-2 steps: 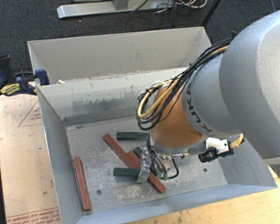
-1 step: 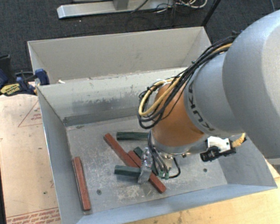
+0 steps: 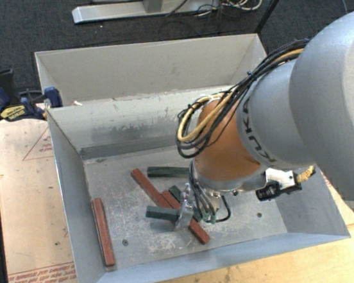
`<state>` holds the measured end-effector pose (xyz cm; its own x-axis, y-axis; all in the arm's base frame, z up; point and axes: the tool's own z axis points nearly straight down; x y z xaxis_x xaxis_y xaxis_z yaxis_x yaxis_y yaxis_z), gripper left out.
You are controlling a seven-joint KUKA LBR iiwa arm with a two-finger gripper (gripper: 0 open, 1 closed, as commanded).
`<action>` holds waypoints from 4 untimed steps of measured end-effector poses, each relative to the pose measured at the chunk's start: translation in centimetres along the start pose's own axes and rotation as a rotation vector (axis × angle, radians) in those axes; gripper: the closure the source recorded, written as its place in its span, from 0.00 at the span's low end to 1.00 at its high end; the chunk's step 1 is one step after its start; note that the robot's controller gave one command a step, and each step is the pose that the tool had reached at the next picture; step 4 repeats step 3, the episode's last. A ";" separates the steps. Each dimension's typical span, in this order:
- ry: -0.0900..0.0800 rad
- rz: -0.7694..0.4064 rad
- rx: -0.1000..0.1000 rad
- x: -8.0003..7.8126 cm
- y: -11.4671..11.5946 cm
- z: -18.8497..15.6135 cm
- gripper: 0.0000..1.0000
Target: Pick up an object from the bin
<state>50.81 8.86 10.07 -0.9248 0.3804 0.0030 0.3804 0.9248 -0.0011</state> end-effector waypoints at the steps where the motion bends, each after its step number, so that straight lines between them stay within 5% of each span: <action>1: -0.003 0.000 -0.002 -0.1 0.1 -1.4 1.00; 4: 0.000 -0.001 0.000 0.0 0.0 -4.3 1.00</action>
Offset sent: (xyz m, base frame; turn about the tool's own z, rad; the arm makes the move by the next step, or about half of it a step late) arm 0.0001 0.0001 0.0725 0.0000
